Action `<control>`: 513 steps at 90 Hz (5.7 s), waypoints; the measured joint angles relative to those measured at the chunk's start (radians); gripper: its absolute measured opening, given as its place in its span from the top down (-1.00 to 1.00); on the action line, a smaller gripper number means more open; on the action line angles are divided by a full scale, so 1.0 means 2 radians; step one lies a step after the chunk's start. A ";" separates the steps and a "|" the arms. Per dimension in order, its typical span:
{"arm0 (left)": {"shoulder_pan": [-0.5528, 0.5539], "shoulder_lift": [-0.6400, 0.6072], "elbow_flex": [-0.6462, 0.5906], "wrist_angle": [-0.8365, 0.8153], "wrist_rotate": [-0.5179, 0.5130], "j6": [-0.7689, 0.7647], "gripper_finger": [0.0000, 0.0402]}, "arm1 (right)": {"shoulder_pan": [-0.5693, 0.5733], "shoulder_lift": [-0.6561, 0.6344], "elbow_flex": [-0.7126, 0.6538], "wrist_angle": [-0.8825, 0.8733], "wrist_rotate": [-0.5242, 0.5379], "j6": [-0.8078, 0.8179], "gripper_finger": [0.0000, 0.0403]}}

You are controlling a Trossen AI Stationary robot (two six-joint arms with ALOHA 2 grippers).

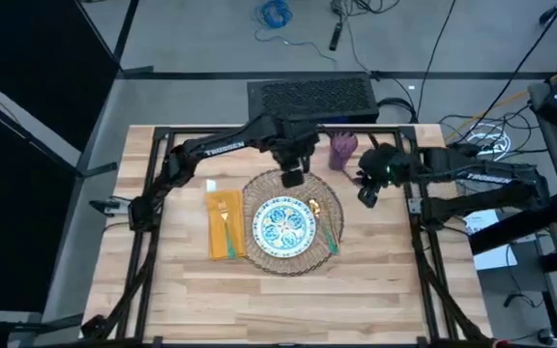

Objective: Set table place
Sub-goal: Put the purple cup to the top right of the tablemat, then adjust the green spoon and gold table knife

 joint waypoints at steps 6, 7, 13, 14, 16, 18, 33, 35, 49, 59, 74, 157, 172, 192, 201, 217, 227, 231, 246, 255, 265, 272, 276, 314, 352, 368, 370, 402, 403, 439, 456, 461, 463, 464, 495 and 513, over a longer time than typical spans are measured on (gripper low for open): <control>-0.011 -0.013 0.000 -0.020 0.002 0.003 0.89 | -0.020 0.011 0.020 0.002 0.000 -0.061 0.43; -0.013 -0.015 0.000 -0.025 0.002 0.002 0.89 | -0.024 0.013 0.023 0.002 0.000 -0.071 0.41; -0.021 -0.021 0.000 -0.039 0.002 -0.005 0.89 | -0.043 0.029 0.040 0.008 -0.002 -0.121 0.30; -0.022 -0.023 0.000 -0.039 0.002 -0.007 0.89 | -0.047 0.032 0.043 0.010 -0.002 -0.129 0.29; -0.025 -0.027 -0.001 -0.042 0.002 -0.011 0.89 | -0.055 0.039 0.046 0.013 -0.003 -0.144 0.25; -0.027 -0.031 -0.001 -0.049 0.002 -0.015 0.89 | -0.063 0.047 0.050 0.013 -0.005 -0.158 0.21; -0.056 -0.062 -0.019 -0.054 0.019 -0.065 0.85 | -0.119 0.116 0.058 -0.025 -0.052 -0.189 0.01; -0.061 -0.069 -0.026 -0.053 0.023 -0.068 0.83 | -0.122 0.123 0.058 -0.032 -0.054 -0.191 -0.01; -0.092 -0.144 -0.116 -0.053 -0.020 -0.112 0.61 | -0.137 0.144 0.058 -0.024 -0.059 -0.216 -0.05; -0.097 -0.210 -0.209 -0.053 -0.064 -0.151 0.43 | -0.137 0.144 0.059 -0.001 -0.056 -0.235 -0.05; -0.082 -0.305 -0.352 -0.050 -0.078 -0.200 0.23 | -0.156 0.161 0.059 0.024 -0.056 -0.267 -0.04; -0.054 -0.382 -0.546 0.007 -0.080 -0.235 0.11 | -0.171 0.218 0.062 -0.026 -0.098 -0.266 0.95; -0.054 -0.382 -0.546 0.007 -0.080 -0.235 0.11 | -0.151 0.218 0.103 -0.065 -0.108 -0.255 0.98; -0.054 -0.382 -0.545 0.008 -0.080 -0.236 0.11 | -0.115 0.218 0.147 -0.081 -0.119 -0.229 0.99; -0.055 -0.382 -0.545 0.008 -0.080 -0.236 0.11 | -0.103 0.218 0.140 -0.088 -0.121 -0.217 0.99; -0.054 -0.382 -0.545 0.009 -0.082 -0.235 0.11 | -0.090 0.218 0.122 -0.088 -0.109 -0.199 1.00; -0.054 -0.382 -0.545 0.014 -0.098 -0.235 0.11 | -0.090 0.218 0.105 -0.084 -0.093 -0.193 1.00; -0.054 -0.382 -0.545 0.018 -0.102 -0.235 0.11 | -0.090 0.218 0.097 -0.080 -0.092 -0.189 1.00; -0.054 -0.382 -0.545 0.032 -0.103 -0.231 0.11 | -0.090 0.218 0.082 -0.065 -0.091 -0.184 1.00; -0.054 -0.382 -0.545 0.036 -0.103 -0.231 0.11 | -0.090 0.218 0.081 -0.062 -0.091 -0.177 0.97; -0.054 -0.382 -0.545 0.036 -0.103 -0.231 0.11 | -0.090 0.218 0.081 -0.056 -0.079 -0.176 0.86; -0.055 -0.382 -0.545 0.036 -0.103 -0.232 0.11 | -0.090 0.218 0.081 -0.054 -0.057 -0.172 0.74; -0.055 -0.382 -0.545 0.036 -0.103 -0.234 0.11 | -0.090 0.218 0.081 -0.054 -0.052 -0.171 0.67; -0.054 -0.382 -0.545 0.035 -0.103 -0.234 0.11 | -0.071 0.190 0.112 -0.070 -0.039 -0.106 0.24; -0.066 -0.382 -0.547 0.111 -0.074 -0.272 0.11 | 0.186 0.151 0.024 0.034 0.000 0.259 0.23; -0.078 -0.382 -0.552 0.194 -0.040 -0.287 0.11 | 0.207 0.208 -0.015 0.089 0.035 0.396 0.23; -0.080 -0.382 -0.552 0.196 -0.041 -0.287 0.11 | 0.207 0.219 -0.016 0.089 0.031 0.405 0.23; -0.070 -0.399 -0.600 0.092 -0.129 -0.305 0.11 | 0.198 0.371 0.036 0.086 0.007 0.426 0.23; -0.070 -0.400 -0.603 0.092 -0.128 -0.305 0.11 | 0.198 0.373 0.037 0.086 0.007 0.426 0.23; -0.070 -0.401 -0.649 0.130 -0.126 -0.300 0.11 | 0.188 0.398 0.042 0.059 0.018 0.424 0.35; -0.070 -0.401 -0.649 0.176 -0.119 -0.274 0.11 | 0.177 0.421 0.043 0.081 -0.017 0.412 0.64; -0.070 -0.401 -0.649 0.178 -0.118 -0.270 0.11 | 0.177 0.423 0.043 0.085 -0.017 0.413 0.70; -0.070 -0.401 -0.649 0.178 -0.118 -0.270 0.11 | 0.177 0.423 0.043 0.086 -0.017 0.414 0.72; -0.070 -0.401 -0.649 0.178 -0.118 -0.270 0.11 | 0.177 0.423 0.043 0.087 -0.017 0.415 0.72; -0.072 -0.401 -0.649 0.171 -0.119 -0.256 0.11 | 0.161 0.415 0.042 0.093 -0.034 0.465 0.96; -0.079 -0.401 -0.649 0.166 -0.119 -0.255 0.11 | 0.142 0.409 0.041 0.095 -0.025 0.488 0.98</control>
